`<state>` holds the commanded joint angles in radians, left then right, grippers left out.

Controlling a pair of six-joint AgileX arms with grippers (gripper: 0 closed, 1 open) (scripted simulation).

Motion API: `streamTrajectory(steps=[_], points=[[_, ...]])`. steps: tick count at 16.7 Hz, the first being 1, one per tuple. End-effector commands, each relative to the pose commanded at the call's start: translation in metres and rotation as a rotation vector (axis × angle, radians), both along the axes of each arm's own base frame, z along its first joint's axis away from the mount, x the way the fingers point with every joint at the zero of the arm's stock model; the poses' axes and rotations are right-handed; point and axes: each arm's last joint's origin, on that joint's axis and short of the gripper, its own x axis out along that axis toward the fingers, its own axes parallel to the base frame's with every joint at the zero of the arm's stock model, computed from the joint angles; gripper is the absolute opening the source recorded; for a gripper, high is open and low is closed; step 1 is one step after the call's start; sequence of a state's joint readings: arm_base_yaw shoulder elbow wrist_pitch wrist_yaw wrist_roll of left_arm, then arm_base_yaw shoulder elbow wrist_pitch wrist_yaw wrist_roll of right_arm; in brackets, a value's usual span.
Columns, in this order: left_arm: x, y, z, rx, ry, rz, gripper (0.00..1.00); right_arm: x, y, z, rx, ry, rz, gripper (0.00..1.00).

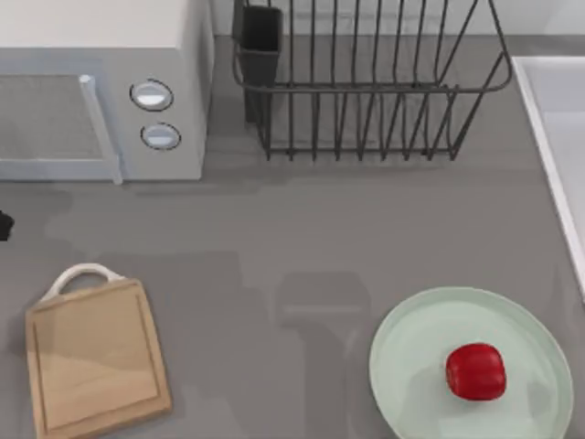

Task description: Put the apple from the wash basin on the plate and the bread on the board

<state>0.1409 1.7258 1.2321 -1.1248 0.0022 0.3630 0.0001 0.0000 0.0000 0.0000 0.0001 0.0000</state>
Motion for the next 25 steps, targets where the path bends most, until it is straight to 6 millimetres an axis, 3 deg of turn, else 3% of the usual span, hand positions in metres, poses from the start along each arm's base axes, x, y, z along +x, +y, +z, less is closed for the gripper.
streamTrajectory(steps=[9, 14, 19, 25], points=[[-0.009, -0.063, -0.009, 0.059, 0.002, 0.995, 0.00, 0.000, 0.000, 0.000, 0.000, 0.000, 0.000, 1.00], [-0.021, -0.092, -0.012, 0.066, -0.016, 1.449, 0.00, 0.000, 0.000, 0.000, 0.000, 0.000, 0.000, 1.00], [-0.032, -0.110, -0.014, 0.055, -0.027, 1.711, 0.00, 0.000, 0.000, 0.000, 0.000, 0.000, 0.000, 1.00], [-0.035, -0.114, -0.014, 0.050, -0.030, 1.771, 0.00, 0.000, 0.000, 0.000, 0.000, 0.000, 0.000, 1.00]])
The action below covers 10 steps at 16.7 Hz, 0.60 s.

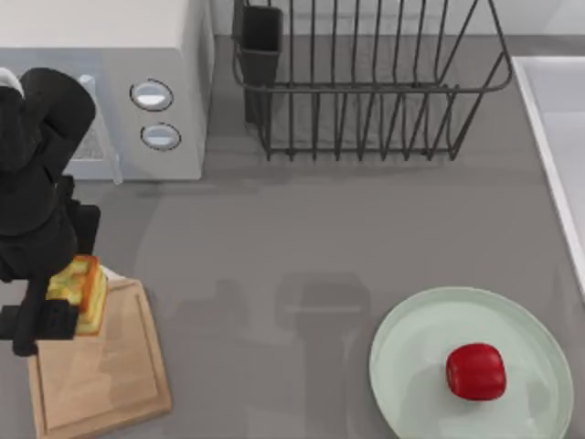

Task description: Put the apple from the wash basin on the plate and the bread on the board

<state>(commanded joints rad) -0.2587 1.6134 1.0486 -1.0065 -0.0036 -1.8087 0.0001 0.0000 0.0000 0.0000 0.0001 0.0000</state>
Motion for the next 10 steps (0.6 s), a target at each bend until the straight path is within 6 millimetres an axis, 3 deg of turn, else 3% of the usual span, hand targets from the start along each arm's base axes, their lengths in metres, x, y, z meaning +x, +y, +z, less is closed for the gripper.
streamTrajectory(steps=[5, 10], points=[[0.001, 0.001, -0.003, -0.001, -0.002, 0.002, 0.00, 0.000, 0.000, 0.000, 0.000, 0.000, 0.000, 1.00], [0.003, 0.000, -0.018, -0.005, -0.021, 0.000, 0.00, 0.000, 0.000, 0.000, 0.000, 0.000, 0.000, 1.00]])
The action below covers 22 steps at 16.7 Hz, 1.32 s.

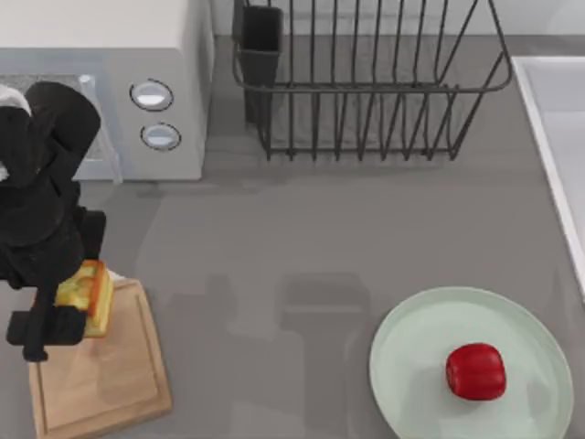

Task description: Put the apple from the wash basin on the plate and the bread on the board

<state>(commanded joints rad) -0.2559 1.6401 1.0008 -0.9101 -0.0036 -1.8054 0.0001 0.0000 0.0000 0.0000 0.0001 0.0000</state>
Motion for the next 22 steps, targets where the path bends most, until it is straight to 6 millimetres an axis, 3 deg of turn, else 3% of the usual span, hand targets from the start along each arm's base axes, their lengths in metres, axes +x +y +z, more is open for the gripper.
streamTrajectory(steps=[7, 11, 22], points=[[-0.003, 0.000, -0.027, 0.005, 0.020, 0.000, 0.00, 0.000, 0.000, 0.000, 0.000, 0.000, 0.000, 1.00], [-0.003, 0.000, -0.027, 0.005, 0.021, 0.000, 0.00, 0.000, 0.000, 0.000, 0.000, 0.000, 0.000, 1.00], [-0.003, 0.000, -0.027, 0.005, 0.021, 0.000, 0.83, 0.000, 0.000, 0.000, 0.000, 0.000, 0.000, 1.00]])
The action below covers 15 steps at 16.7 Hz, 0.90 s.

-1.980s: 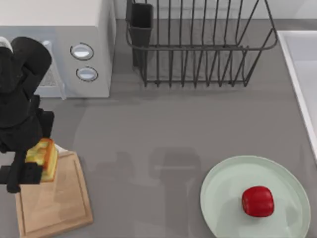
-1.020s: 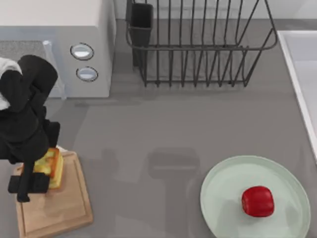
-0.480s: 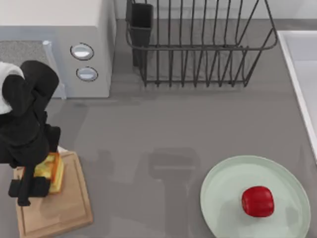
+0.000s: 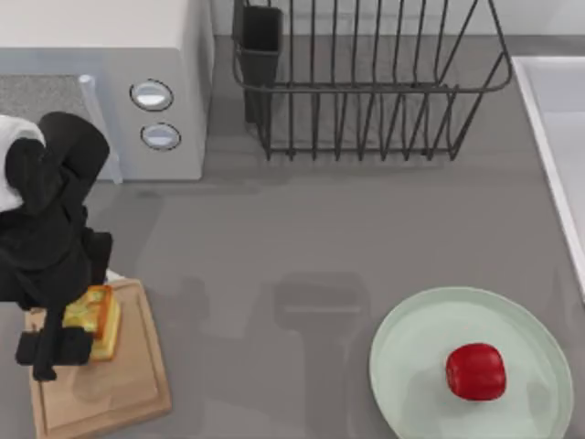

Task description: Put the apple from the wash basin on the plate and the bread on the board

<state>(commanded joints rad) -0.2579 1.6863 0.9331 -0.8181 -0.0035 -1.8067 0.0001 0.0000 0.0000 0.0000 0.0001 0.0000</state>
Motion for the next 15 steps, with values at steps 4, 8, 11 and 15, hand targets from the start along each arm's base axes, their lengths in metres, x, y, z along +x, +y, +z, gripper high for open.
streamTrajectory(steps=[4, 8, 11, 15], points=[[0.0000, 0.0000, 0.0000, 0.000, 0.000, 0.000, 1.00, 0.0000, 0.0000, 0.0000, 0.000, 0.000, 0.000, 1.00], [0.0000, 0.0000, 0.0000, 0.000, 0.000, 0.000, 1.00, 0.0000, 0.0000, 0.0000, 0.000, 0.000, 0.000, 1.00], [0.0001, 0.0001, 0.0003, 0.000, -0.001, 0.000, 1.00, 0.0000, 0.0000, 0.0000, 0.000, 0.000, 0.000, 1.00], [-0.0047, 0.0039, 0.0081, -0.014, -0.058, -0.042, 1.00, 0.0000, 0.0000, 0.0000, 0.000, 0.000, 0.000, 1.00]])
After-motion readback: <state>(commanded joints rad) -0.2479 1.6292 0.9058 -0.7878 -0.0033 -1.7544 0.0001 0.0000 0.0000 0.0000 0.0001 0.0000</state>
